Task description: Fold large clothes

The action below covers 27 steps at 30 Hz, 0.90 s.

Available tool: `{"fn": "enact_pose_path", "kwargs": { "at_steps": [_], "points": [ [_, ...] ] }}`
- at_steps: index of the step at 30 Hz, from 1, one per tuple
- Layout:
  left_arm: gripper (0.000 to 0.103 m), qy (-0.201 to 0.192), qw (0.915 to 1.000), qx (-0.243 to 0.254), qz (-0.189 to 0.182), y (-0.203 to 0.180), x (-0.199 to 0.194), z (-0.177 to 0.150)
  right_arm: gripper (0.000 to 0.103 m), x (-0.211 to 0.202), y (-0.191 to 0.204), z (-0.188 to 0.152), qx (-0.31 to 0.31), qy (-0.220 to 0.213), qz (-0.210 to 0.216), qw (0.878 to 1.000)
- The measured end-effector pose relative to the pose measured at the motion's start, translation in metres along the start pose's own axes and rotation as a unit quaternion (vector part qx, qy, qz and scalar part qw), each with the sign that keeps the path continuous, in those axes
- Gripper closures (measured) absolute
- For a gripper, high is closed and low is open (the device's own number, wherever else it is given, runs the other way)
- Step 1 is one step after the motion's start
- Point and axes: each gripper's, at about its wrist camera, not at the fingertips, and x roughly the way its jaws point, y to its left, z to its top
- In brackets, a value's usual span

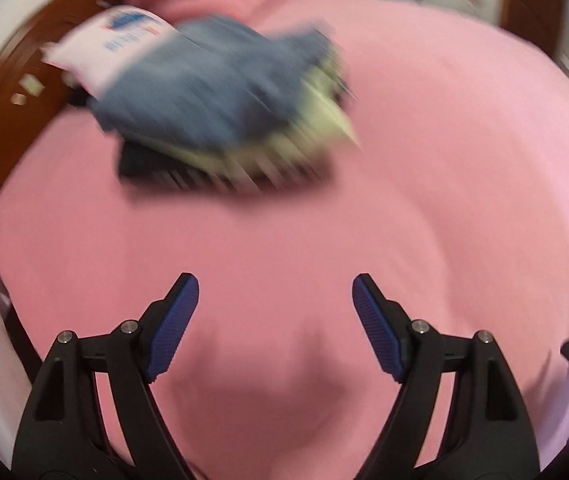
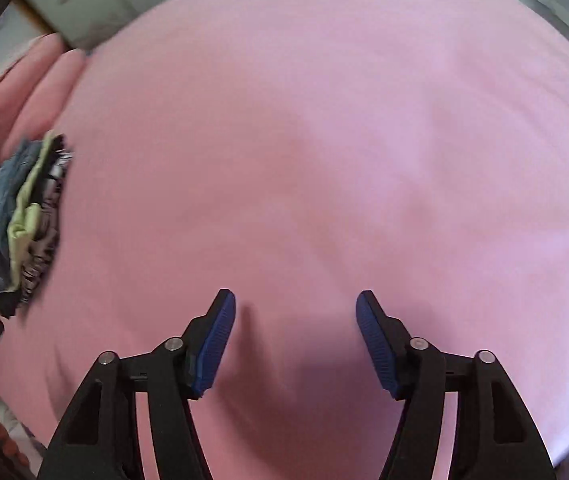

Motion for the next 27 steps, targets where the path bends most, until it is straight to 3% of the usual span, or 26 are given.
{"fn": "enact_pose_path", "kwargs": {
  "at_steps": [2,6,8,13,14,21,27],
  "points": [
    [0.026,0.034,0.9984,0.023,-0.039,-0.025,-0.018,-0.026,0.018,-0.021,-0.038,-0.026,0.016,0.009,-0.015,1.000],
    [0.026,0.066,0.9885,0.056,-0.124,-0.071,-0.066,-0.072,0.010,-0.064,-0.091,-0.067,-0.003,0.016,-0.023,1.000],
    [0.026,0.074,0.9859,0.068,-0.133,-0.088,-0.086,-0.087,0.002,-0.087,-0.111,-0.083,-0.020,0.020,-0.021,0.999],
    [0.026,0.098,0.9810,0.040,-0.162,-0.124,-0.150,-0.115,0.001,-0.145,-0.148,-0.101,-0.032,0.012,-0.026,0.999],
    [0.026,0.098,0.9804,0.034,-0.167,-0.129,-0.162,-0.115,0.000,-0.151,-0.136,-0.101,-0.033,0.010,-0.028,0.999],
    [0.026,0.078,0.9798,0.044,-0.179,-0.159,-0.243,-0.128,0.000,-0.214,-0.150,-0.091,-0.043,-0.008,0.009,0.999],
    [0.026,0.056,0.9824,0.030,-0.176,-0.159,-0.300,-0.125,0.000,-0.272,-0.147,-0.079,-0.064,0.004,0.051,0.997]
  ]
}}
